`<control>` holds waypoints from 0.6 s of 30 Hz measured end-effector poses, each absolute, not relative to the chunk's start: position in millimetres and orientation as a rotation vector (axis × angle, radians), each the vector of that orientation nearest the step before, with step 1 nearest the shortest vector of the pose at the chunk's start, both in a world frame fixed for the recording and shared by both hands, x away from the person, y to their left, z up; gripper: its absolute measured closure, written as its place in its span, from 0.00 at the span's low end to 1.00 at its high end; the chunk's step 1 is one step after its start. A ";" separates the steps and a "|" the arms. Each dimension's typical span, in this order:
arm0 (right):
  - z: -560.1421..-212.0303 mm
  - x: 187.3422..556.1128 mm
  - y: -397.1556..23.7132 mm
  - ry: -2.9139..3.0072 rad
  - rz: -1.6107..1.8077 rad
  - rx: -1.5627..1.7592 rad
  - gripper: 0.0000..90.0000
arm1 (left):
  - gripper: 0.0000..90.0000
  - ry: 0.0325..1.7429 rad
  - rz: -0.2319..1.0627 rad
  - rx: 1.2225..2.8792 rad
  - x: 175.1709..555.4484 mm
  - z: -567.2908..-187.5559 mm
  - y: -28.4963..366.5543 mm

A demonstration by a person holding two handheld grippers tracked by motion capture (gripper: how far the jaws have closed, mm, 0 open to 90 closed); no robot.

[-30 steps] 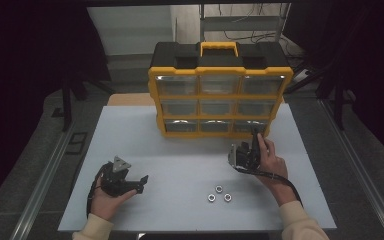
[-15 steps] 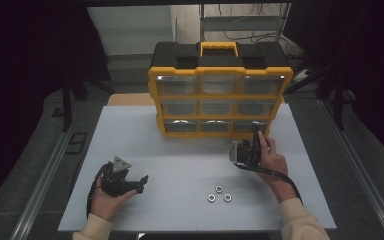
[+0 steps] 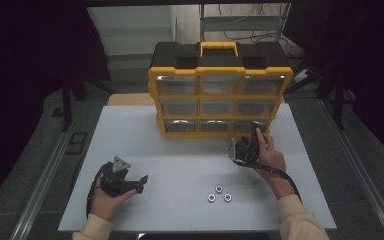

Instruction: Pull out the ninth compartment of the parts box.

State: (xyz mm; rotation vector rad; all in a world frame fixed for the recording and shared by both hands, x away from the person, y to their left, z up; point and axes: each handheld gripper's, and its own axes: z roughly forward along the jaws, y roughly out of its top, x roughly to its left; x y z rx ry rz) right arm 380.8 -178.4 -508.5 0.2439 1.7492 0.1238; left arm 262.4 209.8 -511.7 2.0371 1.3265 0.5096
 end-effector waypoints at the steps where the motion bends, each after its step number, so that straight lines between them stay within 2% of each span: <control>1: -508.5 380.8 -178.4 1.749 0.124 0.244 0.27 | 0.09 1.325 0.510 2.038 262.3 -511.6 209.8; 18: -504.5 390.1 -183.0 1.751 0.122 0.255 0.31 | 0.09 1.331 0.508 2.040 263.5 -512.9 211.0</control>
